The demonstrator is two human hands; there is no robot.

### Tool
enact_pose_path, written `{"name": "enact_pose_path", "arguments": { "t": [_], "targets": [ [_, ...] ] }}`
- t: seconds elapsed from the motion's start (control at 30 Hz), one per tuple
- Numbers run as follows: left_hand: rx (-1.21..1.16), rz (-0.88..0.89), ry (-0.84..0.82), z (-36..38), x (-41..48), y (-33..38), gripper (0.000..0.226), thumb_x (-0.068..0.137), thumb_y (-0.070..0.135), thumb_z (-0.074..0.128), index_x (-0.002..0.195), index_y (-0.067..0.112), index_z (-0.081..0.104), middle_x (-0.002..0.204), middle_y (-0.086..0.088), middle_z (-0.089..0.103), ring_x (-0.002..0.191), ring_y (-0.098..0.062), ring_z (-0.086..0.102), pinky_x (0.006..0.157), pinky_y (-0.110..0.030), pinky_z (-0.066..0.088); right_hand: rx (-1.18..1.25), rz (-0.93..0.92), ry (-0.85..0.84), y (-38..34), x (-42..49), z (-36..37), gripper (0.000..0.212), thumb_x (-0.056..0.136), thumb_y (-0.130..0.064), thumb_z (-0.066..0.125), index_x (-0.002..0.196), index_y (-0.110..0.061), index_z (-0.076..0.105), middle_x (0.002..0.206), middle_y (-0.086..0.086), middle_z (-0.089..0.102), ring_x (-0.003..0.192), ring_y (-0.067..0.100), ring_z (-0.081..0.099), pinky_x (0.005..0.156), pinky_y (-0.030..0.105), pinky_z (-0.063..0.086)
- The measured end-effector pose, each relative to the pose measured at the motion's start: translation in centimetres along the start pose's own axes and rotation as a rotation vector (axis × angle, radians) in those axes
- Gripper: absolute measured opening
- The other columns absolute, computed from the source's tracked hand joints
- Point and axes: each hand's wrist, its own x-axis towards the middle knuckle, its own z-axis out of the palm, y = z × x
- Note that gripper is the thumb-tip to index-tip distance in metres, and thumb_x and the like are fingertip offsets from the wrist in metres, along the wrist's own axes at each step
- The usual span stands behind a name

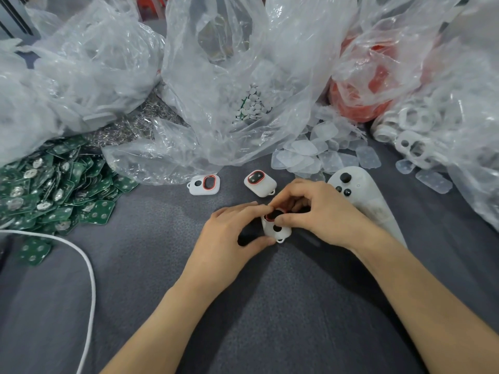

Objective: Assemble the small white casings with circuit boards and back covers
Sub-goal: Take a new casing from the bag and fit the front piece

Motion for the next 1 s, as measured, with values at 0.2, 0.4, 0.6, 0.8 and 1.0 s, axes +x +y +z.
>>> {"name": "enact_pose_path", "arguments": {
  "t": [0.2, 0.4, 0.6, 0.8, 1.0],
  "targets": [
    [-0.051, -0.083, 0.002, 0.0, -0.1, 0.0, 0.055, 0.073, 0.032, 0.08, 0.121, 0.041, 0.053, 0.105, 0.043, 0.055, 0.104, 0.019, 0.046, 0.092, 0.001, 0.027, 0.0, -0.001, 0.014, 0.1, -0.1, 0.4, 0.026, 0.074, -0.008, 0.079, 0.098, -0.019, 0.074, 0.094, -0.001, 0.062, 0.08, 0.006, 0.06, 0.075, 0.012, 0.047],
    [-0.047, -0.105, -0.01, 0.0, -0.1, -0.1, 0.058, 0.073, 0.031, 0.081, 0.123, 0.038, 0.052, 0.103, 0.046, 0.052, 0.109, 0.007, 0.047, 0.09, 0.004, 0.023, -0.013, -0.035, 0.04, 0.0, -0.1, 0.9, 0.025, 0.074, -0.01, 0.079, 0.09, -0.028, 0.072, 0.093, -0.004, 0.06, 0.073, 0.001, 0.056, 0.071, 0.011, 0.044],
    [-0.073, -0.113, -0.003, 0.0, -0.1, -0.2, 0.057, 0.072, 0.031, 0.081, 0.121, 0.04, 0.054, 0.101, 0.046, 0.053, 0.109, 0.01, 0.051, 0.091, 0.002, 0.027, 0.016, -0.029, 0.065, 0.1, -0.2, 1.0, 0.023, 0.071, -0.01, 0.081, 0.086, -0.026, 0.073, 0.09, -0.004, 0.06, 0.069, -0.003, 0.054, 0.069, 0.009, 0.042],
    [-0.065, -0.046, 0.023, 0.0, -0.1, -0.2, 0.043, 0.073, 0.027, 0.081, 0.113, 0.032, 0.066, 0.104, 0.036, 0.058, 0.103, 0.028, 0.043, 0.092, -0.001, 0.029, -0.044, 0.016, 0.083, -0.1, -0.1, 1.0, 0.026, 0.07, -0.018, 0.082, 0.081, -0.038, 0.071, 0.094, -0.01, 0.061, 0.084, -0.002, 0.055, 0.074, 0.007, 0.036],
    [-0.054, -0.023, -0.012, 0.0, 0.0, -0.2, 0.033, 0.076, 0.023, 0.079, 0.108, 0.024, 0.072, 0.116, 0.016, 0.067, 0.122, 0.007, 0.046, 0.102, -0.013, 0.033, -0.118, 0.037, 0.058, -0.3, -0.3, 0.8, 0.027, 0.072, -0.022, 0.081, 0.089, -0.041, 0.072, 0.098, -0.014, 0.061, 0.099, 0.003, 0.049, 0.08, 0.009, 0.032]
  ]
}}
